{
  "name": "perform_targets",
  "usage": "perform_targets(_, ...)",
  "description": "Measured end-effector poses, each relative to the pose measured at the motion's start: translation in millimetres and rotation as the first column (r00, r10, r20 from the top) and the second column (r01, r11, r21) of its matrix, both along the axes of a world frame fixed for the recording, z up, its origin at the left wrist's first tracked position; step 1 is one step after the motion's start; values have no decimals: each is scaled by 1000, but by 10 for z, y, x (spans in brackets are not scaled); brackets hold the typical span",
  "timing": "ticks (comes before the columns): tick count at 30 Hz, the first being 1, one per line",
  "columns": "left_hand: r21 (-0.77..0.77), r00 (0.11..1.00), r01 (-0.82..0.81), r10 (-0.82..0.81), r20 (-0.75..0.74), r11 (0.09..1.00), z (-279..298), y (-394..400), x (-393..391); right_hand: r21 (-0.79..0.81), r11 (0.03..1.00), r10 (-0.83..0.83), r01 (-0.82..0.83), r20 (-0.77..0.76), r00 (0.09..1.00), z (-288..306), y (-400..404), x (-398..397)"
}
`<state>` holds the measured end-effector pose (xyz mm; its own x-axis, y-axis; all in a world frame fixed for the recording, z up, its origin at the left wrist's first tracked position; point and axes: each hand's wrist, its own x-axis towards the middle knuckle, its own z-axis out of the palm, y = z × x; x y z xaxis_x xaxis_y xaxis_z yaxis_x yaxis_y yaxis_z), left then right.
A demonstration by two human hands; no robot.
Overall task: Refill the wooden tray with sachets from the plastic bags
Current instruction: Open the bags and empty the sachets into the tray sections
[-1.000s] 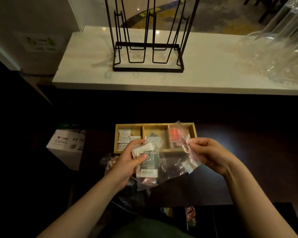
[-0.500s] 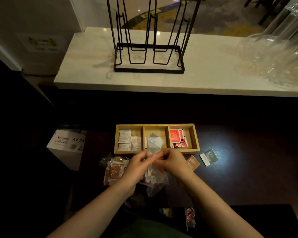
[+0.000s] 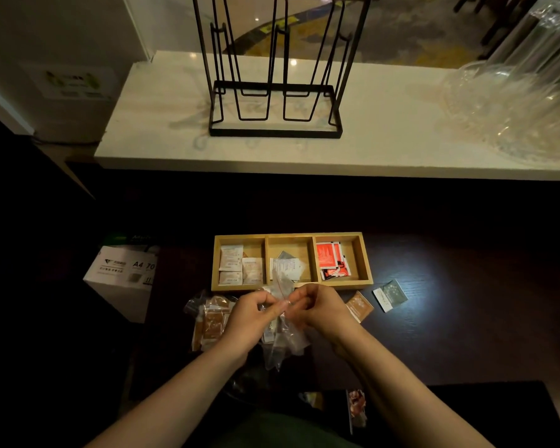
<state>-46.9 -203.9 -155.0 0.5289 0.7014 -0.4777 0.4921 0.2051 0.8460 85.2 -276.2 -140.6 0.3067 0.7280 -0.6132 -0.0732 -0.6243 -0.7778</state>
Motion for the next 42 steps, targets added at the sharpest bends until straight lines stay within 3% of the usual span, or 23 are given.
perform_targets(6,3,999,-13,13,-33,1000,-79,7,-9,5,998,-67,67,-26,997,-69,14,-21)
perform_targets(11,29,994,23,-20,-107,999,-137,-28,10,-19,999,-25,28,145,989,-212,13,-116)
perform_targets(15,75,987,16,-4,-160,997,-155,-7,11,-28,1000,-2,6,175,985,-292,4,-135)
perform_targets(19,-63,994,-25,19,-105,998,-106,-27,30,-3,999,34,-34,196,980,-291,0,-142)
perform_targets(23,-86,996,-64,57,-74,994,-90,-26,12,50,998,22,-27,96,995,-287,-31,-122)
perform_targets(27,-173,995,-97,92,-33,980,-102,-1,-8,71,995,-66,76,-142,988,-264,-86,-86)
perform_targets(29,-184,996,-86,83,-28,979,-108,-13,-11,41,992,-114,123,-178,977,-272,-101,-95)
perform_targets(36,-272,999,-32,29,-14,962,-46,-111,51,57,995,-87,82,96,992,-297,-92,-134)
perform_targets(39,-123,997,-6,-4,-78,992,-58,-150,110,70,995,-77,64,214,974,-290,-73,-167)
perform_targets(42,36,994,21,-17,-104,999,-91,-147,152,52,993,-110,102,177,978,-277,-65,-186)
